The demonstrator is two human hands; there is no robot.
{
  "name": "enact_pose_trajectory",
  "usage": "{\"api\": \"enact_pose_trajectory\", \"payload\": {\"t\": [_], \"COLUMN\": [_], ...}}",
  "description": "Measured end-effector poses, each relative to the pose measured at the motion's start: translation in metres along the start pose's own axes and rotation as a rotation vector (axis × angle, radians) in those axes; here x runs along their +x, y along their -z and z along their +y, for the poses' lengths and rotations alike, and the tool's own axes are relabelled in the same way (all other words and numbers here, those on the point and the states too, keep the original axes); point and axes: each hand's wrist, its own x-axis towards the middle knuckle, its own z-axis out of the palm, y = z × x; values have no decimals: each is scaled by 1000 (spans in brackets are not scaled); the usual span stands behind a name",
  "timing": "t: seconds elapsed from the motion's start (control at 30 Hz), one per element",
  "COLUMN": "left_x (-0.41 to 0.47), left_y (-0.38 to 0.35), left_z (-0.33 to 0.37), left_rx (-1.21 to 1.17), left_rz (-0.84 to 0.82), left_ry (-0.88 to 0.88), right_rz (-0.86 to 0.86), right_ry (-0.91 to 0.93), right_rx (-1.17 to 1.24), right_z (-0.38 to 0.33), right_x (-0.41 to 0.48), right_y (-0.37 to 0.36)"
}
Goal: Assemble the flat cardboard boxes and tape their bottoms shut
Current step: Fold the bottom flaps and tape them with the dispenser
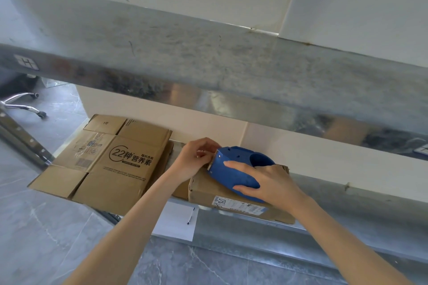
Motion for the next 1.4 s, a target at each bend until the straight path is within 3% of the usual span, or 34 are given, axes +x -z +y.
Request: {"api": "enact_pose_trajectory", "payload": {"t": [0.27, 0.53, 0.73, 1.03, 1.23, 1.4], "left_x": [-3, -24, -30, -27, -32, -34], "left_y": [-2, 31, 14, 10, 16, 15], "left_z": [0, -22, -30, -34, -36, -37], "left_rx": [83, -36, -117, 71, 180, 189], "left_rz": [84, 332, 145, 208, 122, 150], "left_ry": [-7, 61, 89, -52, -79, -84], "right_rz": [-60, -100, -84, -81, -110, -157], "right_ry": [11, -34, -72, -62, -99, -159], "right_rx": [-35, 66, 89, 134, 170, 300], "right_z": [11, 36, 46, 42, 40, 38], "right_x": [1, -14, -21, -18, -13, -4], "right_y": [2, 11, 10, 16, 28, 38]}}
